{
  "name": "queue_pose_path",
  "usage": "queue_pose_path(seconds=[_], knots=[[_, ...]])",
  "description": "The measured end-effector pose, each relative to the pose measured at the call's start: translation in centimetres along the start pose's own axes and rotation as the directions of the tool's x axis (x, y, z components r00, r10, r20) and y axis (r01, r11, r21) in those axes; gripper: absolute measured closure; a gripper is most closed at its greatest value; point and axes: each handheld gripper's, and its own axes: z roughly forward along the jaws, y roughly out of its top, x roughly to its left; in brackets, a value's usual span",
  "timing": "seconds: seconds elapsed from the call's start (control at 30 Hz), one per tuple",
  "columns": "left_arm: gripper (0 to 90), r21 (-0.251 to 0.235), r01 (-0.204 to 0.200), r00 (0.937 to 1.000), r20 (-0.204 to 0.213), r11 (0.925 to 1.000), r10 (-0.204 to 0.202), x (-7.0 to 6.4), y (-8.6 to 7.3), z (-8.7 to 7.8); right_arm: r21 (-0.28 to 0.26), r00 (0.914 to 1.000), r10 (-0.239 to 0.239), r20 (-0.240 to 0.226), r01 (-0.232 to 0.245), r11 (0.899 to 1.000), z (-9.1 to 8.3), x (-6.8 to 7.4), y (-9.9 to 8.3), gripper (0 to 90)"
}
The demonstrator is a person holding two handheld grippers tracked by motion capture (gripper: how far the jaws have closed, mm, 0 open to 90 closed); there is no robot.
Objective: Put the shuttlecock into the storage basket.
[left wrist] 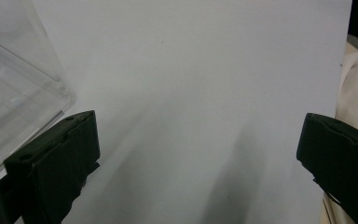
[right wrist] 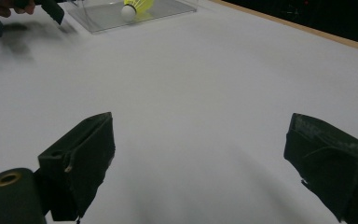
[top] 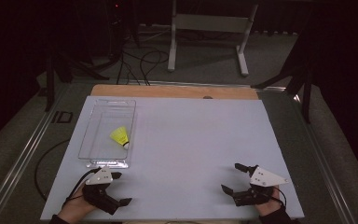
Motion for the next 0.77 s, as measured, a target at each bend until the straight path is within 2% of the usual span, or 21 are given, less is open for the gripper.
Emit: queue_pose_path(seconds=[0.23, 0.57, 0.77], knots=[[0.0, -0.037, 0.008, 0.9999, -0.011, 0.9993, -0.009, 0.09, 0.06, 0.01, 0.005, 1.0000, 0.006, -0.002, -0.006, 1.000, 0.00, 0.01, -0.05, 8.9], [0.0, -0.038, 0.008, 0.9999, -0.010, 0.9993, -0.009, -0.11, 0.25, 0.45, 0.011, 0.9999, 0.011, -0.008, -0.011, 1.000, 0.08, 0.03, -0.11, 8.9], [0.0, -0.022, 0.002, 0.9999, 0.013, 0.9998, -0.002, -0.34, 0.48, 0.47, 0.012, 0.9999, 0.011, -0.007, -0.011, 1.000, 0.07, 0.00, -0.13, 8.9]])
